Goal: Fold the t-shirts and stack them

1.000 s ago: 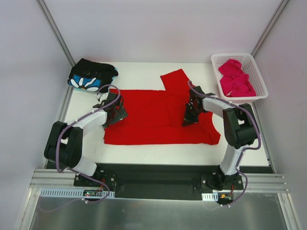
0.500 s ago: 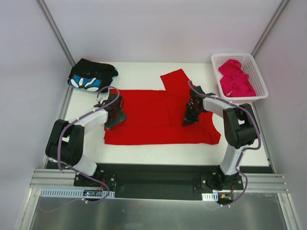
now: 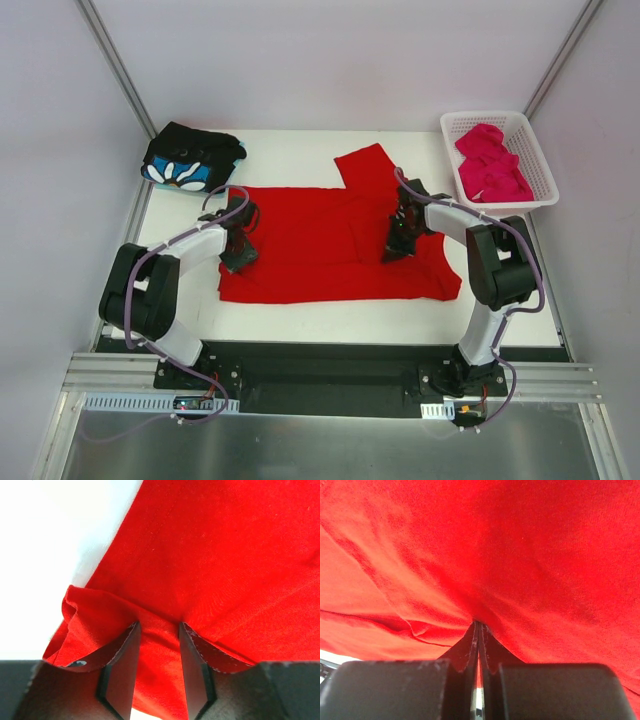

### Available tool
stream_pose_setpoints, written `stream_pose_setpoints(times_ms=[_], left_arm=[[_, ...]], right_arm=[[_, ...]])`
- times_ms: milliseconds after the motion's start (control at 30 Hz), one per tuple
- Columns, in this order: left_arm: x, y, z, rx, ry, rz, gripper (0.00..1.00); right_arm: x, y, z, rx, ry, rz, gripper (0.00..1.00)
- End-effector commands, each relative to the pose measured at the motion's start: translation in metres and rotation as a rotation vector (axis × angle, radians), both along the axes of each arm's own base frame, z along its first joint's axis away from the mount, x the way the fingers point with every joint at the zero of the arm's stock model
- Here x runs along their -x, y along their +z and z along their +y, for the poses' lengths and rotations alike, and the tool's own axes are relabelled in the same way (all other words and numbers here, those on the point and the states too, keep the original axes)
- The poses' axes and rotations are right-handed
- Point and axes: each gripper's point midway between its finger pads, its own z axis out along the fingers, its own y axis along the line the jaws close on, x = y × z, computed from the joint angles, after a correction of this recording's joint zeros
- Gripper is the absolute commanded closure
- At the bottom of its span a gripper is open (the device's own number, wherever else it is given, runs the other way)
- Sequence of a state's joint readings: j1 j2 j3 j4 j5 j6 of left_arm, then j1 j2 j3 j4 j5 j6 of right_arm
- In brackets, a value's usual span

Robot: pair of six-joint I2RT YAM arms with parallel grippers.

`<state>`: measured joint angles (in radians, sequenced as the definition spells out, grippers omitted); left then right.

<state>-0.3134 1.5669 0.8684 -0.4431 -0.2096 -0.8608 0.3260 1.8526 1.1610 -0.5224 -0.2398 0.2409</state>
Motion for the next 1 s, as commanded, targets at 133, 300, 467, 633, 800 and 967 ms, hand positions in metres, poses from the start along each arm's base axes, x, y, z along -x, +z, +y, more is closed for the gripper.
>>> stream_pose_setpoints(times_ms=[133,300,467,633,800,967], left_arm=[[0.009,-0.002,0.002,-0.020,0.001,0.068,0.74],[-0.004,0.016,0.005,-0.047,-0.010,0.030,0.77],[-0.015,0.033,0.010,-0.063,-0.021,0.010,0.76],[-0.020,0.040,0.020,-0.081,-0.020,-0.001,0.77],[-0.020,0.040,0.018,-0.060,-0.020,0.006,0.77],[-0.011,0.032,0.010,-0.022,-0.015,0.039,0.78]], right_arm=[[0.004,-0.008,-0.027,0.101,-0.007,-0.003,0.99],[0.004,-0.007,-0.027,0.099,-0.007,-0.005,0.99],[0.004,-0.008,-0.028,0.100,-0.008,-0.002,0.99],[0.003,-0.007,-0.028,0.099,-0.009,-0.007,0.99],[0.003,-0.007,-0.028,0.099,-0.010,-0.005,0.99],[0.003,-0.008,-0.028,0.100,-0.010,-0.005,0.99]])
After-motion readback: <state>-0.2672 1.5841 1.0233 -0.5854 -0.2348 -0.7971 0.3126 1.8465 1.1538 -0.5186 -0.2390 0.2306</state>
